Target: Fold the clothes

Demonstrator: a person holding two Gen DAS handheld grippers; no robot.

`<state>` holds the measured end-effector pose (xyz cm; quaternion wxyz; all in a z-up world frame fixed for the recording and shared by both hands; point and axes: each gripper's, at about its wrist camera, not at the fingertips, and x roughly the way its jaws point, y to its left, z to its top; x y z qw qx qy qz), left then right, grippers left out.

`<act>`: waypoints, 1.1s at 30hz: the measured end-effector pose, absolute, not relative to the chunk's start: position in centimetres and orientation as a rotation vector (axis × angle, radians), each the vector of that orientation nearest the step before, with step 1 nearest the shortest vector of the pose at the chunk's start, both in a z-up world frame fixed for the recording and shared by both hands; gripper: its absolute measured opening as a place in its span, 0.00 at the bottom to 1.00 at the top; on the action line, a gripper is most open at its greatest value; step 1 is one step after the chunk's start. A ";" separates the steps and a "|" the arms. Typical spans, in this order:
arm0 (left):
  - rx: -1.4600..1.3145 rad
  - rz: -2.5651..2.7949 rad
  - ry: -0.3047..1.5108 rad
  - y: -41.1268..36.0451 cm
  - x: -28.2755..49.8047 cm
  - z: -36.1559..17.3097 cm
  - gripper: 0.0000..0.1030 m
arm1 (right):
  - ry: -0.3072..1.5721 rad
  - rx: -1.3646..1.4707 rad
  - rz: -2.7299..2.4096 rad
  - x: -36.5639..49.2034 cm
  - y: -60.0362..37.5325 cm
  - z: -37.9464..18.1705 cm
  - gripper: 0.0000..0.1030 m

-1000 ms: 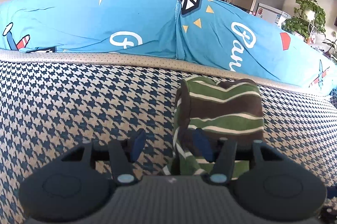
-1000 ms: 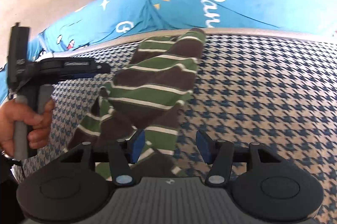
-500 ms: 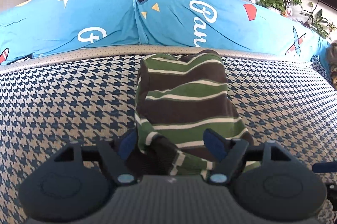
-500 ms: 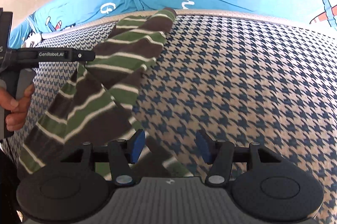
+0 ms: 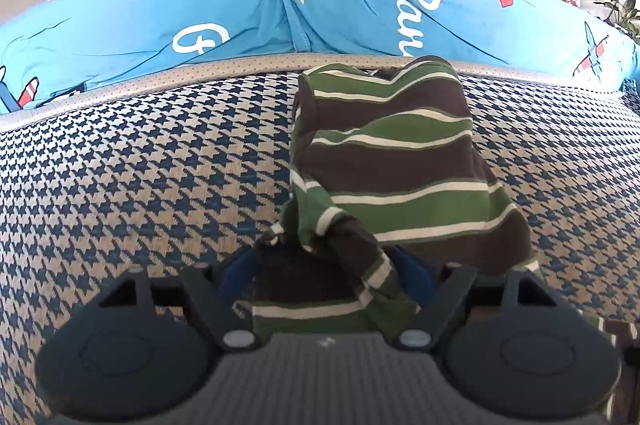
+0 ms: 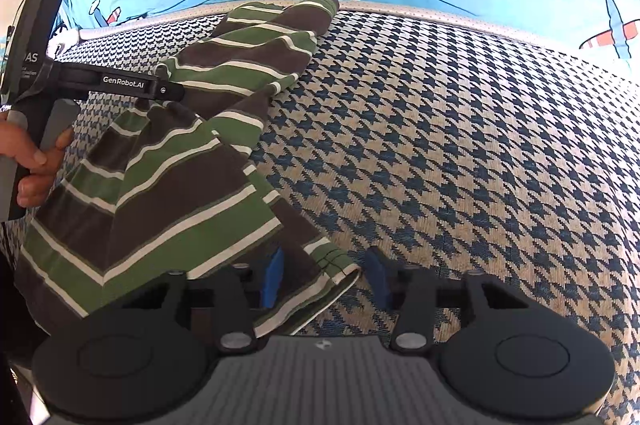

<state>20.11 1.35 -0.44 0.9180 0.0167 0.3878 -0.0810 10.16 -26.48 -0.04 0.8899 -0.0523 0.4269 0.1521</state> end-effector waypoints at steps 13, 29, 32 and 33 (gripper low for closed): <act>-0.042 -0.090 0.809 3.6 19.5 -0.5 0.79 | 0.750 0.066 0.459 8.1 -25.4 2.7 0.09; -0.180 -0.028 0.807 7.2 18.1 1.1 0.79 | 0.719 0.159 0.897 5.5 -16.6 2.6 0.09; -0.211 -0.008 0.794 8.5 17.4 2.1 0.79 | 0.727 0.154 0.976 4.9 -14.4 2.2 0.09; -0.223 -0.001 0.788 9.0 17.0 2.5 0.80 | 0.738 0.145 0.996 4.7 -13.6 1.9 0.09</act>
